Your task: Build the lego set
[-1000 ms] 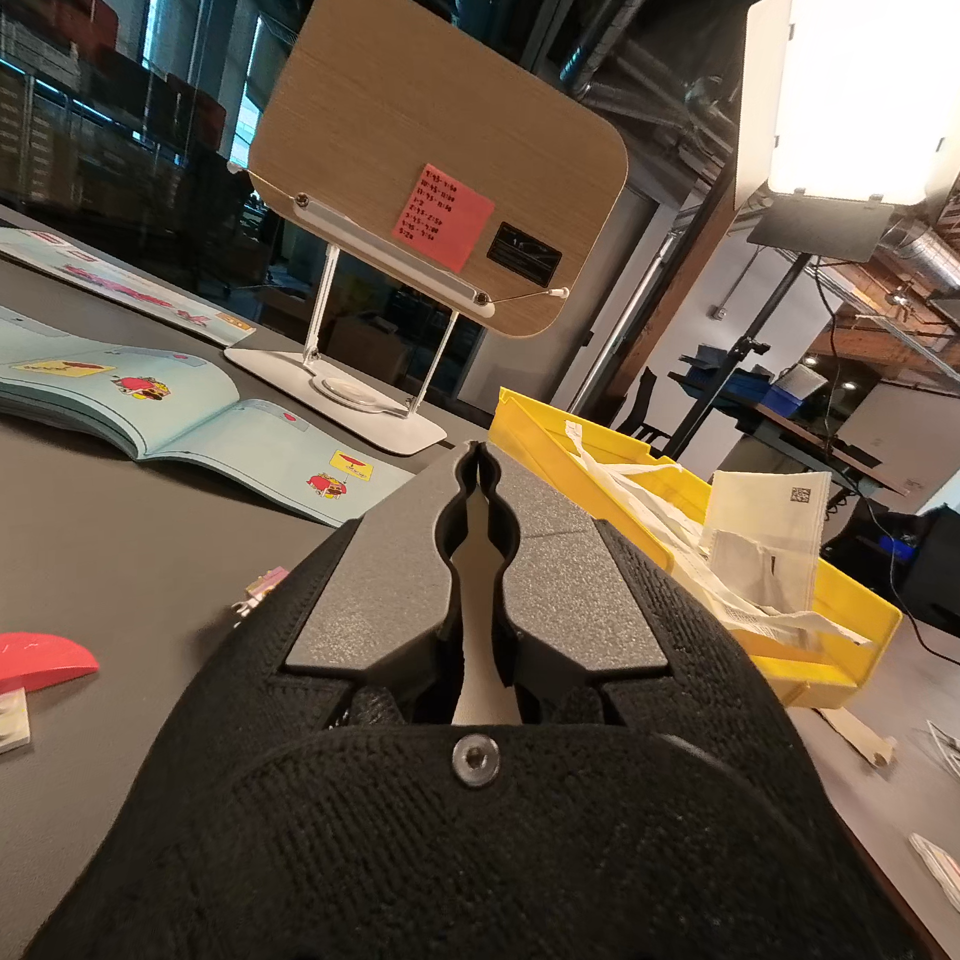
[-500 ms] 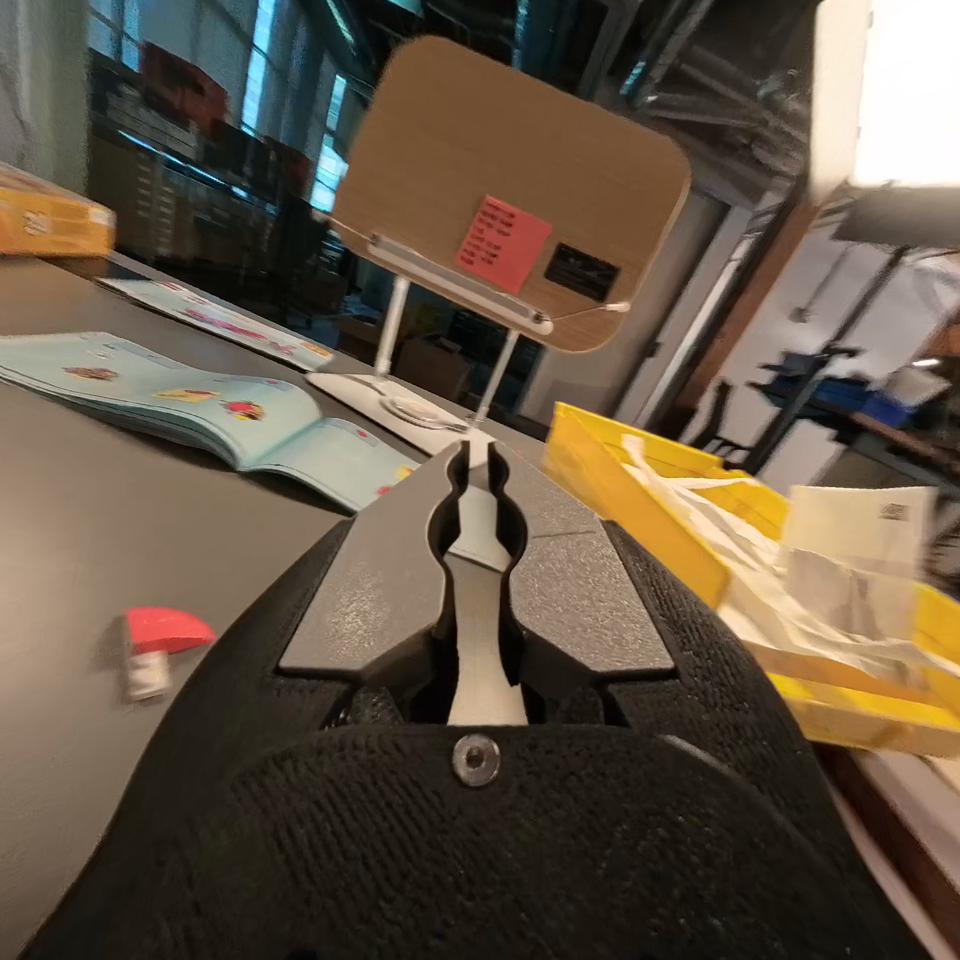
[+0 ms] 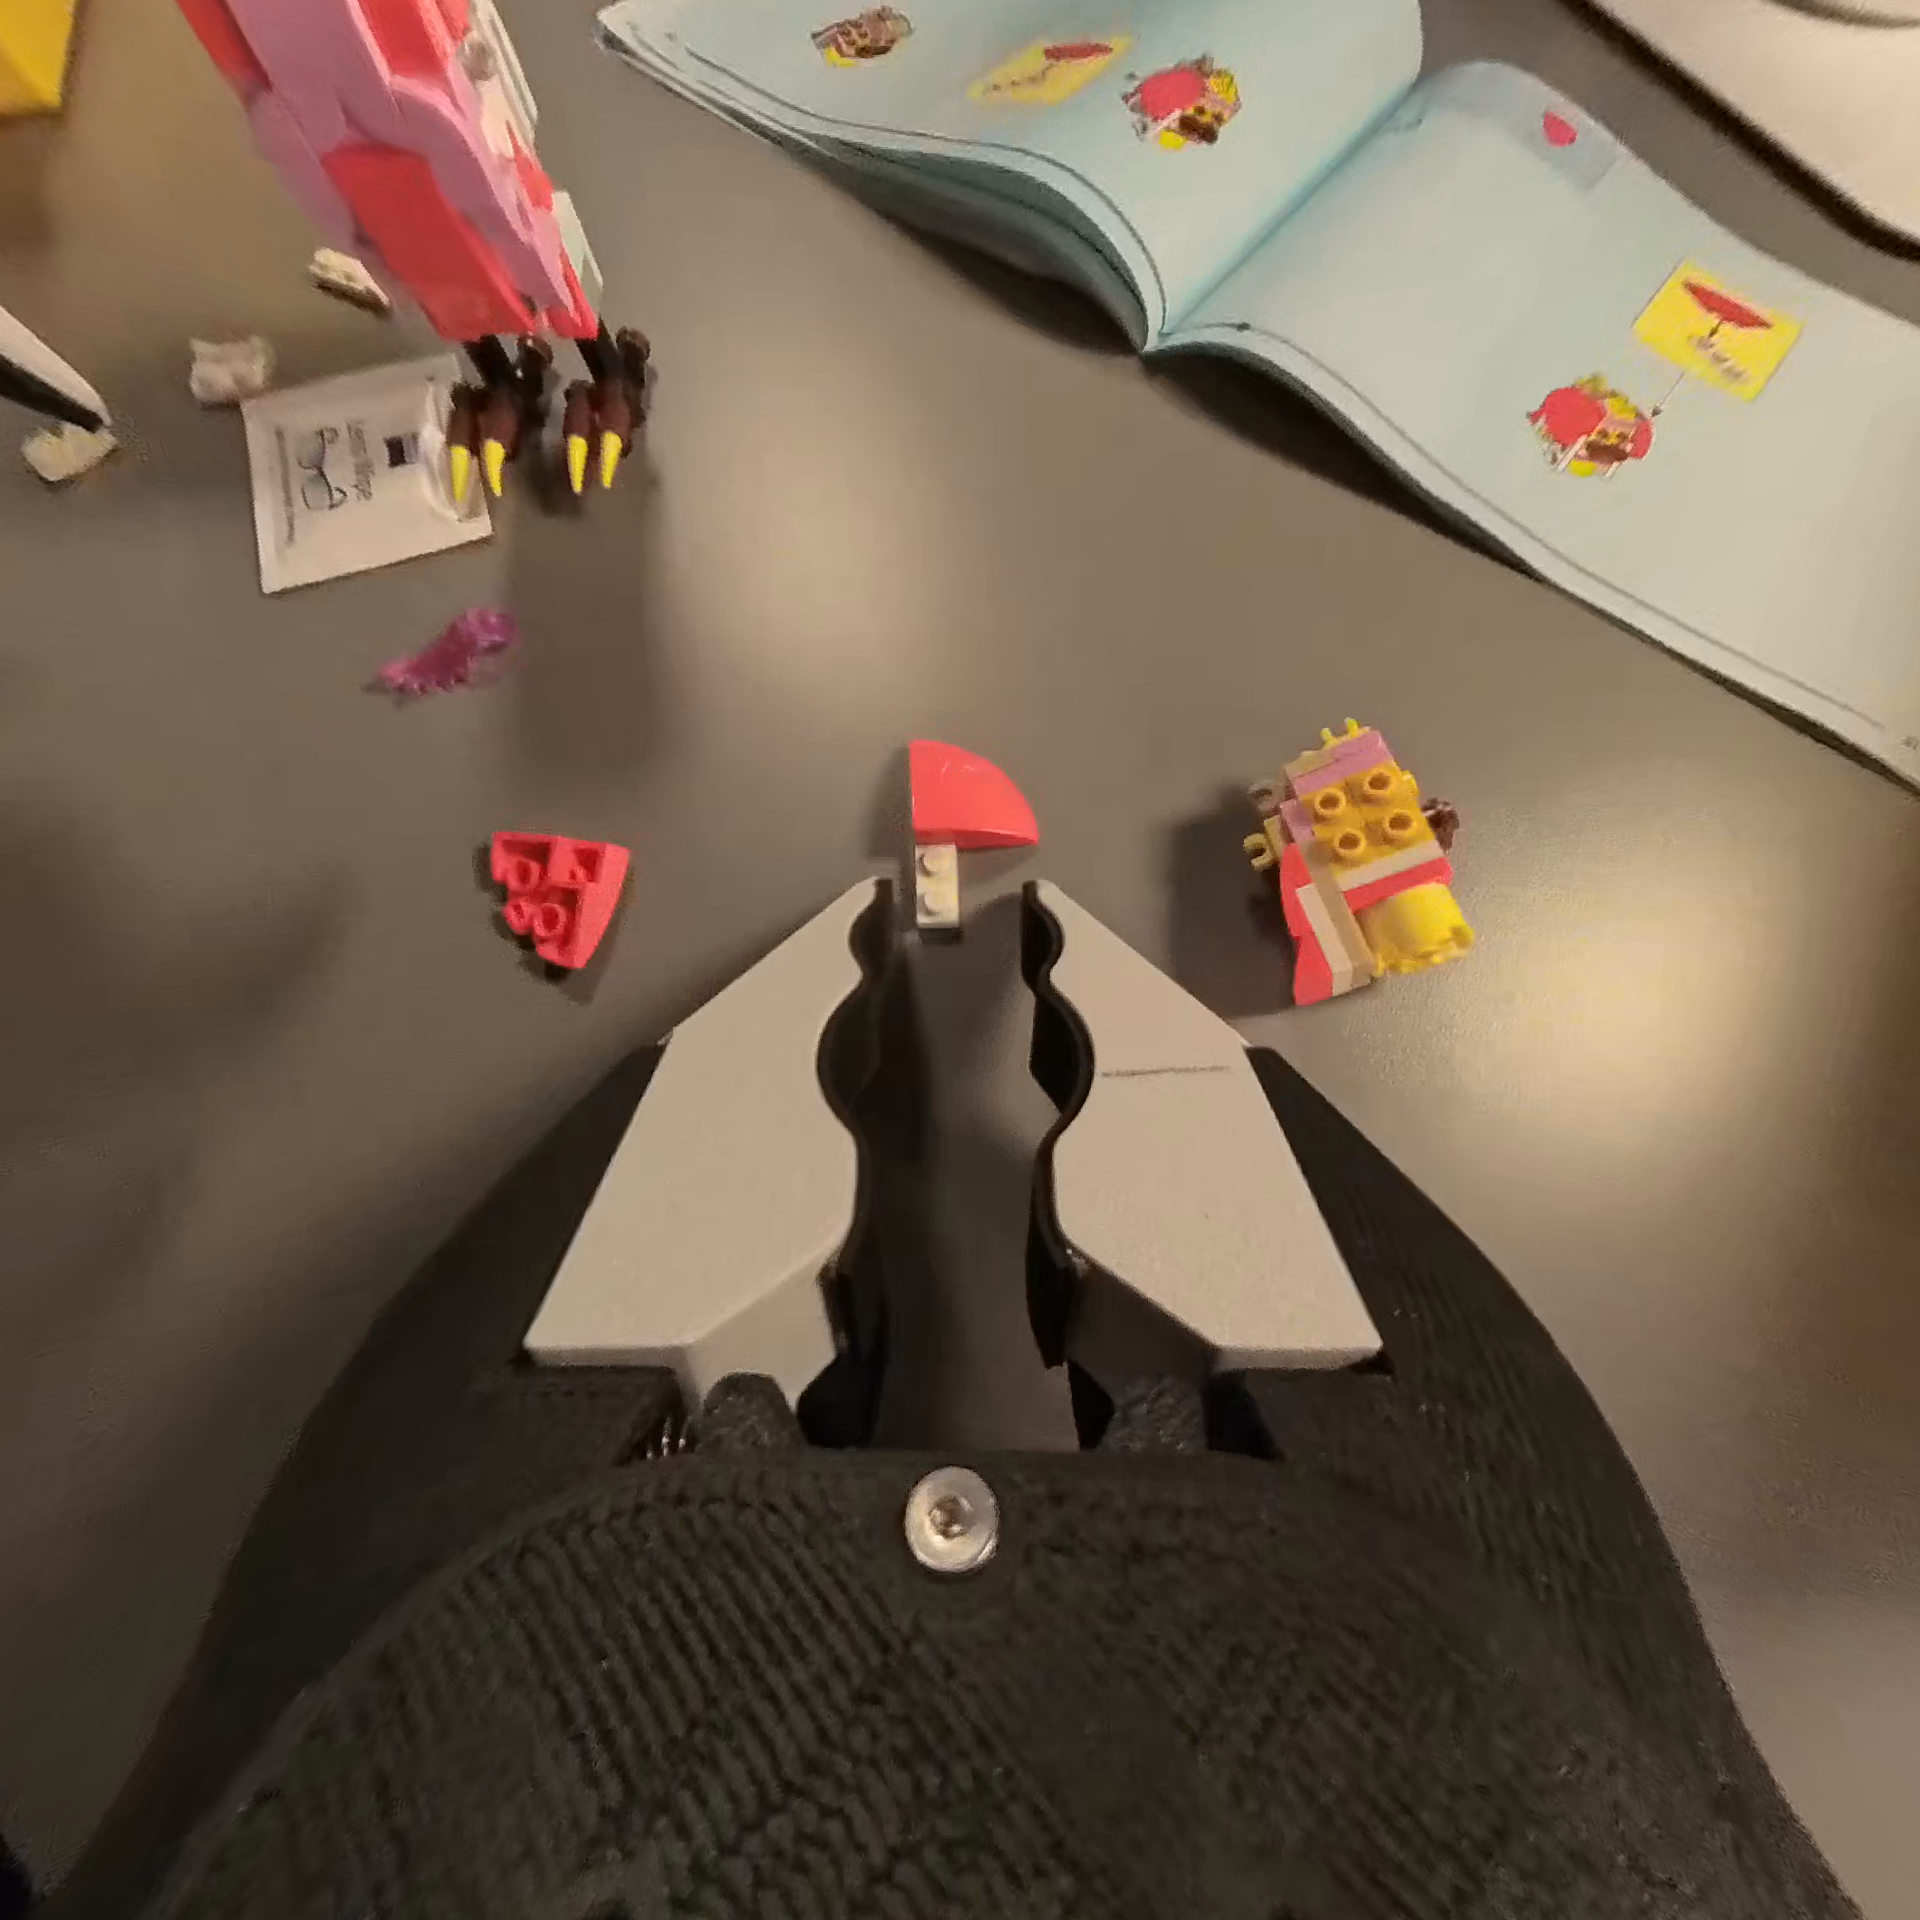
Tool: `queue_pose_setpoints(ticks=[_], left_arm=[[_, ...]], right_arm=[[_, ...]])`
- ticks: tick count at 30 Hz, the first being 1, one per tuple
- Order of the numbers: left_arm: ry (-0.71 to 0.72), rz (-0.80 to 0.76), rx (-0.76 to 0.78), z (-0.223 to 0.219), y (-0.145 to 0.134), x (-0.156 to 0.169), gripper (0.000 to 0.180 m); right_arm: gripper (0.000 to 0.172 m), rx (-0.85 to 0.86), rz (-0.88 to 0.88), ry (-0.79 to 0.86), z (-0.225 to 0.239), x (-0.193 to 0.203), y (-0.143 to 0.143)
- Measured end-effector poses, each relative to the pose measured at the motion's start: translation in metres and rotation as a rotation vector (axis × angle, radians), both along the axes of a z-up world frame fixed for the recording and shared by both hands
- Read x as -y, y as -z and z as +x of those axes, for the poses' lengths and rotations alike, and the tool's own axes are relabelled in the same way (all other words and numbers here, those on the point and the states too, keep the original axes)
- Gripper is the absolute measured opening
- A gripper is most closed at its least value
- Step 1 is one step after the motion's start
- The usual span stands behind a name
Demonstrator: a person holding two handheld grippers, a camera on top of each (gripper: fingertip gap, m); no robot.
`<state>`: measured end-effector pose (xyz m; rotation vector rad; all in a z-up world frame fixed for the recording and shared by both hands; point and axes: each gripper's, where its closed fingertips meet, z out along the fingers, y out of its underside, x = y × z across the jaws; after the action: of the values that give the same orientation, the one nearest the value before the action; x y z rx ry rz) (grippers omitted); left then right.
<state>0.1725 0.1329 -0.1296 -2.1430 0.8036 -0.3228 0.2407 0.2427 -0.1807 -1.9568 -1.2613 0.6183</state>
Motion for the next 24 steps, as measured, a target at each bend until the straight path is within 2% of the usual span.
queue_pose_setpoints(ticks=[2,3,7,9,13,16,19,22,24], left_arm=[[0.01,0.026,-0.003,0.003,-0.002,-0.002,0.049],[0.021,0.036,0.006,0.006,-0.004,-0.003,0.049],[0.063,0.085,0.084,0.024,-0.018,-0.011,0.049],[0.061,0.109,0.091,0.027,-0.022,-0.018,0.048],[0.006,0.066,0.179,0.028,-0.022,-0.03,0.052],[0.035,0.061,0.222,0.03,-0.023,-0.029,0.05],[0.096,0.124,0.193,0.032,-0.025,-0.024,0.035],[0.168,0.178,0.144,0.035,-0.027,-0.015,0.012],[0.191,0.194,0.118,0.037,-0.027,-0.011,0.013]], right_arm=[[0.015,0.021,0.022,-0.014,-0.003,0.001,0.001],[0.006,0.025,0.028,-0.022,-0.005,0.002,0.001],[0.005,0.119,0.195,-0.079,-0.006,0.001,-0.001],[0.005,0.137,0.404,-0.175,-0.012,0.007,-0.015],[0.005,0.152,1.05,-0.436,-0.027,0.039,-0.065],[0.004,0.246,1.466,-0.609,-0.032,0.065,-0.081],[0.005,0.316,1.684,-0.761,-0.032,0.084,-0.08],[0.005,0.34,1.816,-0.825,-0.031,0.092,-0.083],[0.005,0.362,1.885,-0.85,-0.03,0.093,-0.085]])
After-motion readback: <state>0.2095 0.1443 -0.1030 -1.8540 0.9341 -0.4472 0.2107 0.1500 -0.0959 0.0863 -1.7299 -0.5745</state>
